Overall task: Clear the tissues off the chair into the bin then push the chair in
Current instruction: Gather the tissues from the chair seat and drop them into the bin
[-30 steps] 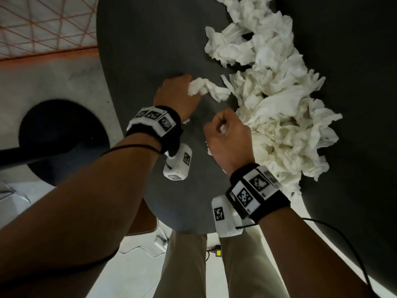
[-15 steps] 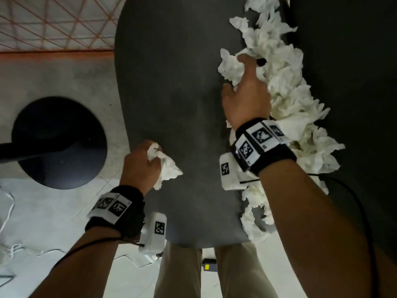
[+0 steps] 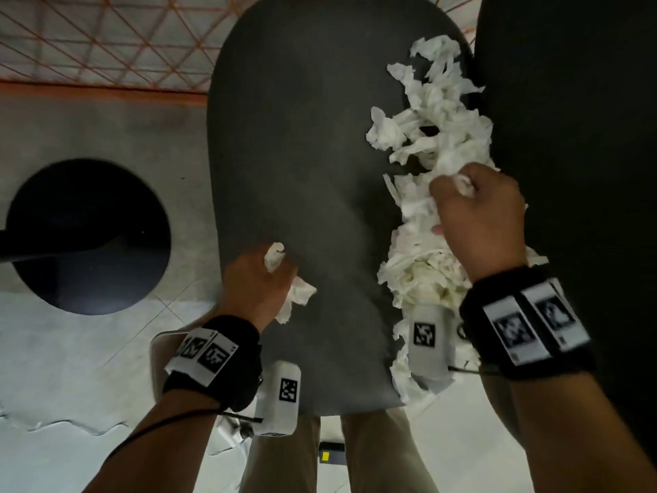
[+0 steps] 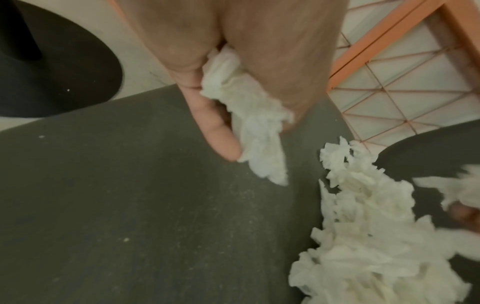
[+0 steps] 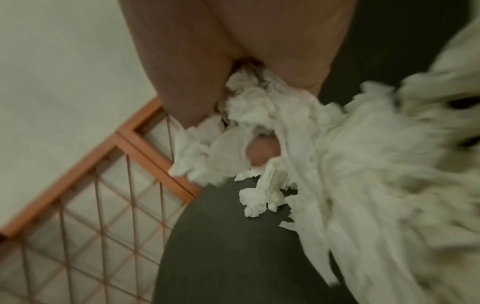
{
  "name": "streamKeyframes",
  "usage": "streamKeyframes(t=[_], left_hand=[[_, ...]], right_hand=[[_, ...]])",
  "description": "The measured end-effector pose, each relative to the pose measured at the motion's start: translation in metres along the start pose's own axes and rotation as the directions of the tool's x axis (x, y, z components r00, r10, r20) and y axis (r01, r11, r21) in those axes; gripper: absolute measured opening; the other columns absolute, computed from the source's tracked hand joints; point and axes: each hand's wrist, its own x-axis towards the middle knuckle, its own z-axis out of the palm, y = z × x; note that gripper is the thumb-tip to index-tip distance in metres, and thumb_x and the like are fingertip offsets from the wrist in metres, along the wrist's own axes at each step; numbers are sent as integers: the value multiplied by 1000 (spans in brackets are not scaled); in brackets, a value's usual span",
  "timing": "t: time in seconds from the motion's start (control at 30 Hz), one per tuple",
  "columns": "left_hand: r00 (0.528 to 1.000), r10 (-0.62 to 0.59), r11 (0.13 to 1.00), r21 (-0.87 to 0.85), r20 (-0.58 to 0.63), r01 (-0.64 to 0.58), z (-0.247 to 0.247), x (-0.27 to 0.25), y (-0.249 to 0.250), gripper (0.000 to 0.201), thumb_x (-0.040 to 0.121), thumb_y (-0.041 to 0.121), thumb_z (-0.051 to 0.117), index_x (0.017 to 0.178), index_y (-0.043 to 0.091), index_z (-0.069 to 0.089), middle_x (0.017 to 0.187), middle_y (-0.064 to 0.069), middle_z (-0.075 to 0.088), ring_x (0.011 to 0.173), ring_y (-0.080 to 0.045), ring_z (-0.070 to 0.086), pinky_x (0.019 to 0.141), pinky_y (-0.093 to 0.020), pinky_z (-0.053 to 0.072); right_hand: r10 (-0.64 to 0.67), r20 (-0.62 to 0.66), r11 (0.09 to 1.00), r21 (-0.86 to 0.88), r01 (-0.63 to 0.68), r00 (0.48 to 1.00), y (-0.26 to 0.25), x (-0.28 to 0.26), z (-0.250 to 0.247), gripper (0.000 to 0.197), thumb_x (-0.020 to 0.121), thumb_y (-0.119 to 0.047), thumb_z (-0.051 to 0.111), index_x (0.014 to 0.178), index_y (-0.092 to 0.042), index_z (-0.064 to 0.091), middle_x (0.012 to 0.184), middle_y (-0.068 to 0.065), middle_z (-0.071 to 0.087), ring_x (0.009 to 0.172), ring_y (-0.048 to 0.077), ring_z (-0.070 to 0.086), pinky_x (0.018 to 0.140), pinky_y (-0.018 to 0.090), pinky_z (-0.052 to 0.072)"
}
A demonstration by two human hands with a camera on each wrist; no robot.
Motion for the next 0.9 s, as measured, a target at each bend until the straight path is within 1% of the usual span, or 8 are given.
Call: streamKeyframes(t=[0.13, 0.27, 0.37, 0.43, 0.57, 0.67, 0.8, 0.9], left_hand=[[999, -23, 993, -115, 48, 28, -3, -3, 4, 19, 86, 4, 62, 102, 13, 57, 83, 3, 60, 77, -17, 62, 69, -22, 48], [980, 121, 988, -112, 158, -104, -9, -13, 1, 41, 87, -3, 52, 106, 33, 54, 104, 1, 67, 97, -16, 64, 84, -35, 54], [938, 223, 974, -109, 265, -201, -4, -31, 10, 42, 88, 10, 62, 115, 41, 55, 99, 6, 64, 83, -4, 60, 77, -15, 47], [913, 235, 972, -68, 333, -225, 5, -44, 17, 35, 86, 20, 68, 112, 41, 58, 97, 7, 63, 82, -3, 60, 69, -6, 44], [797, 257, 964, -207, 547, -169, 26, -73, 30, 39, 85, 25, 72, 117, 41, 57, 78, 7, 65, 69, -4, 61, 68, -15, 50], [764, 337, 936, -284, 550, -208, 41, -91, 47, 34, 90, 24, 68, 120, 34, 56, 94, 20, 70, 86, 4, 65, 76, -11, 50], [800, 409, 907, -295, 439, -302, 49, -96, 58, 14, 92, 24, 65, 103, 16, 68, 95, 4, 74, 89, -6, 67, 80, -17, 50], [793, 460, 881, -318, 399, -351, 45, -93, 60, 6, 91, 20, 66, 95, 16, 70, 93, 8, 74, 93, -3, 67, 85, -16, 50]], right_hand=[[73, 14, 966, 249, -74, 997, 11, -36, -22, 7, 82, -17, 54, 78, -12, 56, 77, 8, 69, 66, 28, 67, 65, 45, 58], [160, 55, 871, 462, -167, 986, 14, -63, -32, 18, 91, -2, 42, 91, -20, 43, 70, 2, 66, 54, 20, 53, 45, 27, 43], [252, 56, 803, 545, -241, 966, 19, -70, -36, 30, 87, 2, 40, 101, -21, 53, 64, 4, 56, 48, 10, 46, 42, 19, 34], [292, 56, 758, 595, -267, 955, 19, -72, -38, 31, 82, 0, 40, 91, -21, 62, 59, 3, 51, 48, 12, 43, 44, 21, 31], [384, 144, 565, 744, -356, 912, 21, -78, -43, 23, 82, -17, 42, 67, -17, 59, 49, -1, 32, 43, 13, 28, 46, 28, 20], [418, 220, 407, 822, -399, 881, 25, -83, -45, 30, 88, -30, 48, 60, -18, 47, 50, -3, 26, 42, 11, 23, 44, 27, 13], [418, 284, 357, 822, -444, 863, 39, -90, -35, 28, 86, -35, 61, 66, -18, 51, 66, 0, 44, 61, 21, 45, 61, 31, 39], [323, 354, 520, 708, -478, 877, 43, -99, -27, 21, 84, -37, 66, 85, -17, 60, 79, 2, 56, 84, 22, 56, 86, 40, 47]])
